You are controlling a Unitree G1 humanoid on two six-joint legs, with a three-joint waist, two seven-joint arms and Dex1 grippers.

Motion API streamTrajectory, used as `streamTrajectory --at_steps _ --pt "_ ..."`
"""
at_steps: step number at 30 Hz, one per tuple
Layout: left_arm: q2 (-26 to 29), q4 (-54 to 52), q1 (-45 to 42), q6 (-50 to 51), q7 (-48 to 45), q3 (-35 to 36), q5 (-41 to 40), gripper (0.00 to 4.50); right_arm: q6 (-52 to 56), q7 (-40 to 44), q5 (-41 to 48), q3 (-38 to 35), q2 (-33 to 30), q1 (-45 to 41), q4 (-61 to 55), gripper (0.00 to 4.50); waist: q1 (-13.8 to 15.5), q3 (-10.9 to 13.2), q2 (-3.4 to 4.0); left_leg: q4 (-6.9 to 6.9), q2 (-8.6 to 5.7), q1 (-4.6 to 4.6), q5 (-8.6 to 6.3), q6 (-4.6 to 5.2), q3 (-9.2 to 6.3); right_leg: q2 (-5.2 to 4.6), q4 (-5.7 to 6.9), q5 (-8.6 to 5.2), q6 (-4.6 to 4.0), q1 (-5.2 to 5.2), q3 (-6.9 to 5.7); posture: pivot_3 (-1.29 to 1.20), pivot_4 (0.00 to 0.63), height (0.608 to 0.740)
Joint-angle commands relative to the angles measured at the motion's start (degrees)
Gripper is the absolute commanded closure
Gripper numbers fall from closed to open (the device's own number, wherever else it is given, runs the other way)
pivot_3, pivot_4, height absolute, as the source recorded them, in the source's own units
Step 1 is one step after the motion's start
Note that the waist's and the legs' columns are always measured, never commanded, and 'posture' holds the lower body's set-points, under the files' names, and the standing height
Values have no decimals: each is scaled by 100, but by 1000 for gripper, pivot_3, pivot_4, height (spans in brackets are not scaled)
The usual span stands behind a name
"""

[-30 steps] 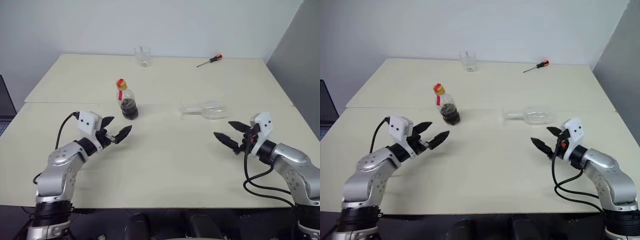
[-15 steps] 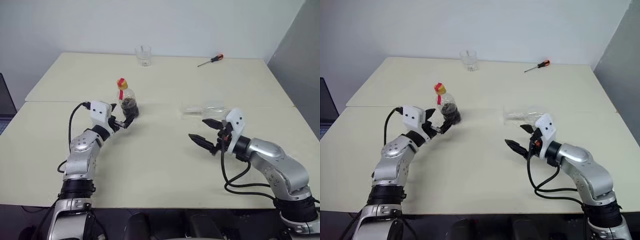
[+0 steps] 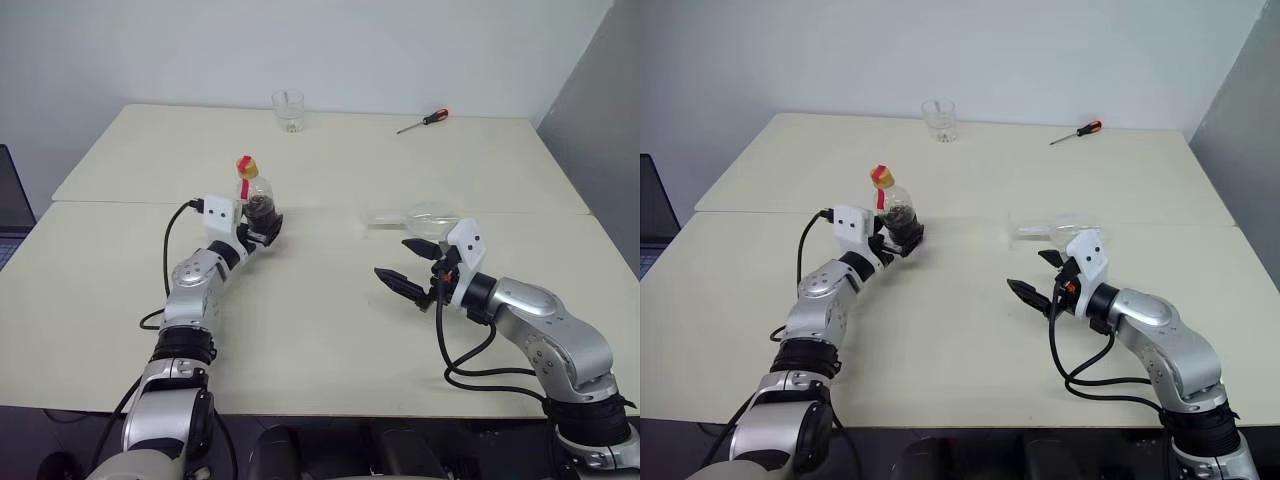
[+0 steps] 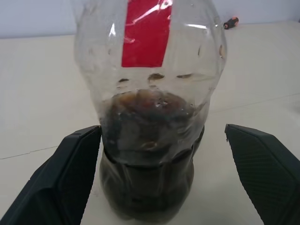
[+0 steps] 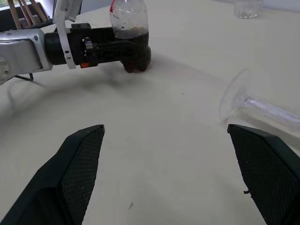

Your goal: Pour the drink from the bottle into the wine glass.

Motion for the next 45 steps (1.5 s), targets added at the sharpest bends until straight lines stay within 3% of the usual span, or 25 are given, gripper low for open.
streamTrajectory --at_steps 1,13,16,22,26,29,36,41,45 --pt "-1 445 -408 -400 -86 -10 99 12 -48 -80 51 -150 8 13 -309 0 2 1 -2 0 0 0 0 0 -1 0 0 0 0 0 -2 0 150 740" --pt "-74 2286 -1327 -1329 -217 -26 356 12 -22 -288 55 -226 16 225 -511 0 3 7 -13 -1 0 -1 0 0 1 4 0 0 0 -1 -8 0 150 740" --pt "-127 2425 -1398 -1427 -411 34 307 627 -16 -327 59 -277 0 299 -583 0 11 10 -17 0 0 -3 0 0 -1 4 0 0 0 -1 -11 0 150 740" --pt "-42 2539 -1397 -1525 -414 84 345 2329 9 -411 88 -356 6 330 -710 0 16 11 -18 0 1 -2 0 0 0 4 1 0 0 -1 -14 0 150 740" --pt "39 2445 -1325 -1505 -562 107 301 2703 89 -468 120 -401 -10 195 -801 0 12 11 -19 0 2 -2 0 -1 -1 5 2 0 0 -1 -14 0 150 740" --pt "-6 1800 -1129 -1265 -1160 -158 307 2764 322 -741 179 -560 53 -209 -868 0 -4 12 -19 0 2 -2 0 -1 2 6 2 0 0 -3 -17 0 150 740" --pt "-224 -1312 -170 590 -1818 -910 96 2812 2115 -1943 618 -1088 373 -1445 -1057 0 6 12 -17 3 9 -25 3 -5 0 2 10 1 -3 -23 -6 0 150 740" --pt "-376 -2469 99 1379 -1726 -1509 321 2847 3273 -2499 1065 -1371 697 -1987 -1443 0 34 10 -12 18 13 -75 5 -7 -14 3 16 9 -17 -65 -11 0 150 740" --pt "-570 -2843 180 1708 -1583 -1781 383 2913 3776 -2929 1208 -1507 1339 -1950 -1665 0 43 8 -11 19 9 -78 3 -4 -18 3 14 10 -19 -63 -14 0 150 740"
